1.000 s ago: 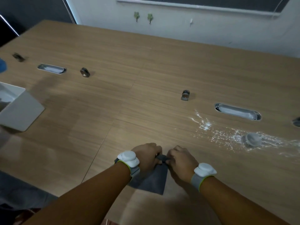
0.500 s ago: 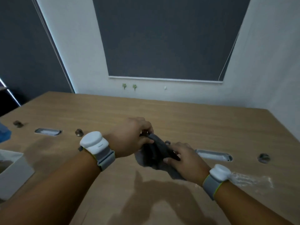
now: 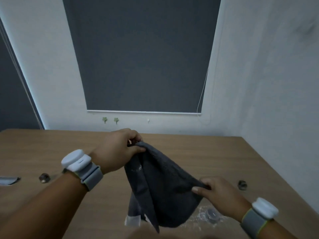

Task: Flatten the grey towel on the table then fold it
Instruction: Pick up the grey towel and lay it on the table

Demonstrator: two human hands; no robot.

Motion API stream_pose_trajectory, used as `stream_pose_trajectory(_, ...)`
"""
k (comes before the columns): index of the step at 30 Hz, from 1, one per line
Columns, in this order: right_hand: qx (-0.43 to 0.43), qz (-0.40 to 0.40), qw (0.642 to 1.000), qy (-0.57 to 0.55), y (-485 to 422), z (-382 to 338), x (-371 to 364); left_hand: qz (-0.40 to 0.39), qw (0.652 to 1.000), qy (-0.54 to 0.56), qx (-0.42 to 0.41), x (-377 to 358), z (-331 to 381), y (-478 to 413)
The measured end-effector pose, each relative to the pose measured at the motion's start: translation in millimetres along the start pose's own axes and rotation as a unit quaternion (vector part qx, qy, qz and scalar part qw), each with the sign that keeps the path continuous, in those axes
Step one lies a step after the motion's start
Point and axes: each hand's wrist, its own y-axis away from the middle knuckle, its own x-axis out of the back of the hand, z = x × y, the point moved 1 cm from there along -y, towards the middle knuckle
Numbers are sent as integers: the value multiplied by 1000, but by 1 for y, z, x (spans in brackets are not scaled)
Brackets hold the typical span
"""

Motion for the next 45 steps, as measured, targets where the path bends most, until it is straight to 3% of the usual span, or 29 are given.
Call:
stream_pose_trajectory(8,7,82,987,-137,-2,42,51,-210,970,-104,68,-36,-23,6)
stream_pose_trajectory(15,1,101,972,-210,-7,58,48,-140,982,-107,61,-46,-24,12)
stream_pose_trajectory(20,-54,77,962,-258,13,70,24,-151,985,-32,74,-58,-26,42)
stream_pose_trajectory(28,-100,18,963,-248,27,83,-14,-249,960,25,124,-88,-55,65)
stream_pose_trajectory(33,-145,-18,970,-193,-7,106,-44,-303,941,-19,151,-131,-86,41)
stream_pose_trajectory(36,-139,-27,984,-105,-50,124,-59,-317,933,-60,162,-174,-109,13)
stream_pose_trajectory(40,-126,-14,991,48,-107,145,-80,-291,934,-91,188,-237,-143,-19)
stream_pose_trajectory(45,-170,7,982,82,-153,179,-131,-240,938,-96,233,-322,-174,-28)
